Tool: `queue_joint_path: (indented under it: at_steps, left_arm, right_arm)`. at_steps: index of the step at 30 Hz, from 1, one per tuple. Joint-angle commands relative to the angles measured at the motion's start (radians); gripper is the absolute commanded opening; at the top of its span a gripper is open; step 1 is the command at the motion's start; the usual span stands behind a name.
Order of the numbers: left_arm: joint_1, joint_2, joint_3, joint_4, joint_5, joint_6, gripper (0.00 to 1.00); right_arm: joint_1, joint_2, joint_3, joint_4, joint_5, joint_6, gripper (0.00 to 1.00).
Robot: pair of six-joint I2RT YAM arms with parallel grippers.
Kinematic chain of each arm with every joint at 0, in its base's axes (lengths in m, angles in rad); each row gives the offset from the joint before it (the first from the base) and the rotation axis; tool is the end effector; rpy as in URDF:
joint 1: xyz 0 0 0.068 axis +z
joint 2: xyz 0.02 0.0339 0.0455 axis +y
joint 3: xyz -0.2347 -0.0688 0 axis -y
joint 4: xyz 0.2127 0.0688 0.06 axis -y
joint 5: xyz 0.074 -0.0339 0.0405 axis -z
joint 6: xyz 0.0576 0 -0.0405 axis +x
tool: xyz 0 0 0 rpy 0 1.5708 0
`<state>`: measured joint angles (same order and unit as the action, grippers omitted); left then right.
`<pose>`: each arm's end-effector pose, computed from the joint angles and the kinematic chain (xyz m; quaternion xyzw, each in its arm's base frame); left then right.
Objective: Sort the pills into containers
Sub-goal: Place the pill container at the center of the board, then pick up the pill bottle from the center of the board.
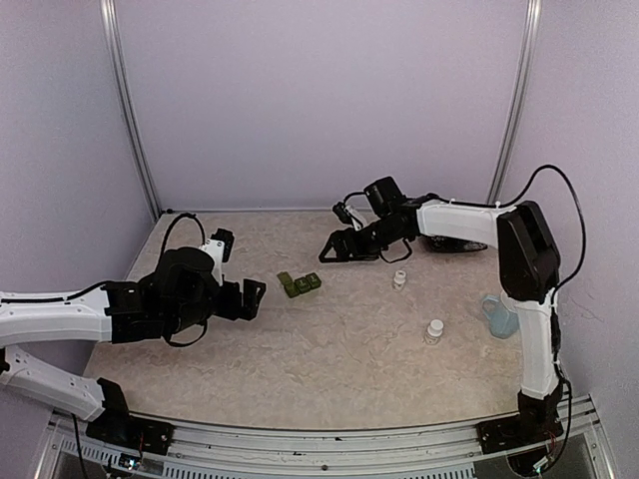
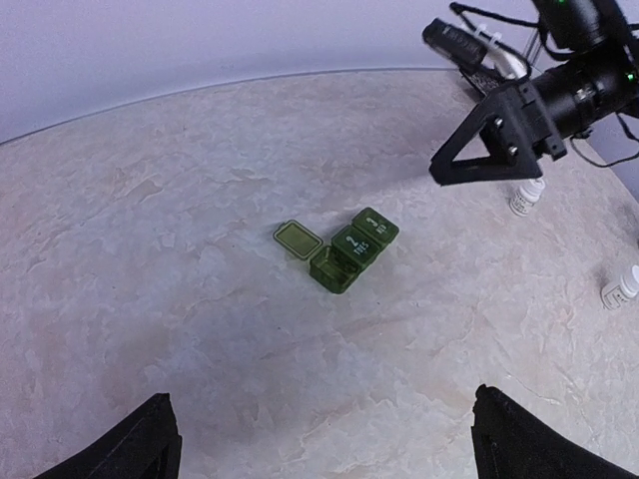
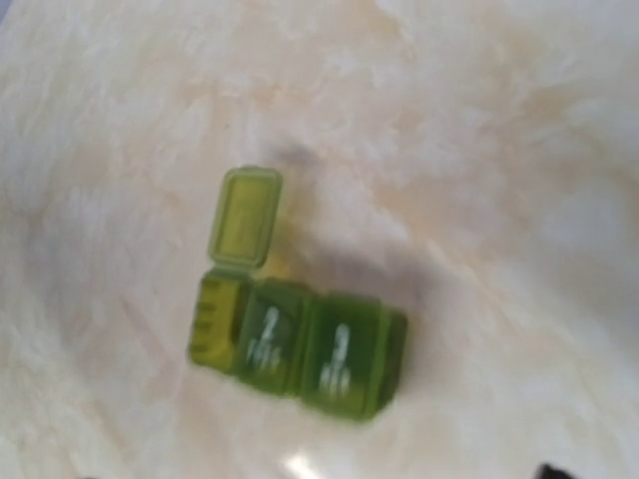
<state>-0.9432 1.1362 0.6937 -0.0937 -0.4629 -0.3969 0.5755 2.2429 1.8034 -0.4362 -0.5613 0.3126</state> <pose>0.1659 -0.1848 0.2254 0.1190 0.8452 -0.1427 0.5011 0.3715 0.2776 0.1667 -0.2119 0.8833 0.3758 0.1837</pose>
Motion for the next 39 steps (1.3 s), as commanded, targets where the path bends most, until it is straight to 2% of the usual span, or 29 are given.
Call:
queue_joint_path:
  at_steps: [1, 6, 10, 15, 21, 24, 30, 39]
  left_arm:
    - [-0.005, 0.045, 0.032, 0.043, 0.023, 0.023, 0.99]
    - [-0.013, 0.138, 0.094, 0.077, 0.047, 0.055, 0.99]
    - [-0.022, 0.227, 0.159, 0.111, 0.074, 0.071, 0.99]
    - [-0.037, 0.413, 0.349, 0.085, 0.082, 0.122, 0.99]
    - [-0.05, 0.619, 0.565, 0.08, 0.133, 0.155, 0.99]
    - [-0.055, 0.697, 0.652, 0.064, 0.154, 0.162, 0.99]
    - [-0.09, 0.795, 0.753, 0.034, 0.178, 0.178, 0.99]
    - [-0.127, 0.837, 0.761, 0.054, 0.2, 0.162, 0.99]
  right_arm:
    - [-0.009, -0.224, -0.2, 0.06, 0.15, -0.075, 1.0]
    - [-0.036, -0.411, -0.417, 0.156, 0.174, -0.033, 1.0]
    - [-0.042, -0.552, -0.571, 0.236, 0.285, -0.041, 1.0]
    - [-0.067, -0.706, -0.731, 0.288, 0.372, -0.014, 0.99]
    - [-0.083, -0.759, -0.862, 0.339, 0.49, -0.004, 0.92]
    - [-0.095, -0.766, -0.92, 0.374, 0.502, 0.0, 0.89]
    - [-0.099, -0.861, -0.982, 0.287, 0.451, 0.012, 0.87]
    - [-0.098, -1.119, -1.19, 0.145, 0.438, 0.082, 0.82]
